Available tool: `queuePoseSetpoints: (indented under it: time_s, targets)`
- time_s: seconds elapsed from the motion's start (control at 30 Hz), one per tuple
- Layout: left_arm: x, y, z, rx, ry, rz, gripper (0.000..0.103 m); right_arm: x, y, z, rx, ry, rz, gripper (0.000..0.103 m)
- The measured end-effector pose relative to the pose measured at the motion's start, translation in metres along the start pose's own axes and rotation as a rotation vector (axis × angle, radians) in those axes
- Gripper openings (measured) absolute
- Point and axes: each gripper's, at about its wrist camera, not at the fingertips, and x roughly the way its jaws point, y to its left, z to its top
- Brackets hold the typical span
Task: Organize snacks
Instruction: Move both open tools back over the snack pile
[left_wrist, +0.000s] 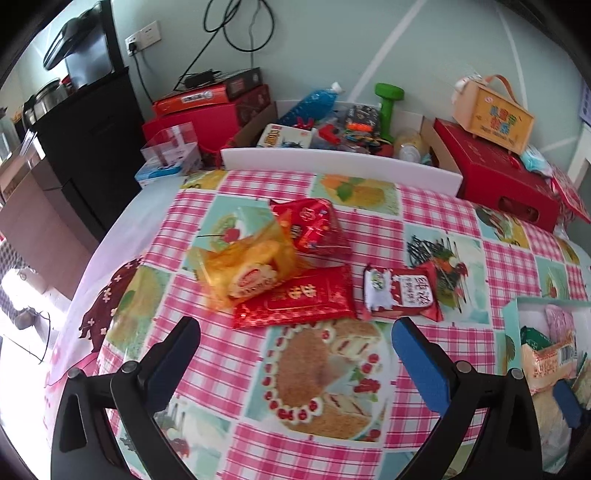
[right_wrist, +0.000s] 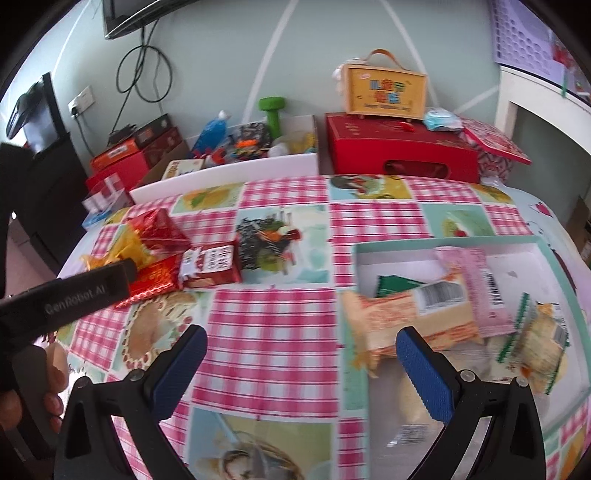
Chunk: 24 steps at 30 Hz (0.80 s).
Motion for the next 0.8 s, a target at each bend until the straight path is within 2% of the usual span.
queuePoseSetpoints:
  time_s: [0.33,0.57,0.67,0.8]
  targets:
    - [0.007,0.047,0.009,-0.084,0.011,0.011,0.103,0.017,0.032,-0.001,-0.032,0.002,0.034,0.103]
    - [0.027,0.080,0.010,-0.162,0.050,0.017,0.103,0.029,0.046,0.001,-0.050,0.005,0.042,0.103]
    - [0.035,0.087,0.011,-0.186,0.059,-0.003,0.103,0.035,0.050,0.003,-0.067,0.005,0.034,0.103]
    - [0.046,0.090,0.016,-0.207,0.081,-0.086,0.103,0.044,0.053,0.007,-0.075,0.012,0.032,0.103]
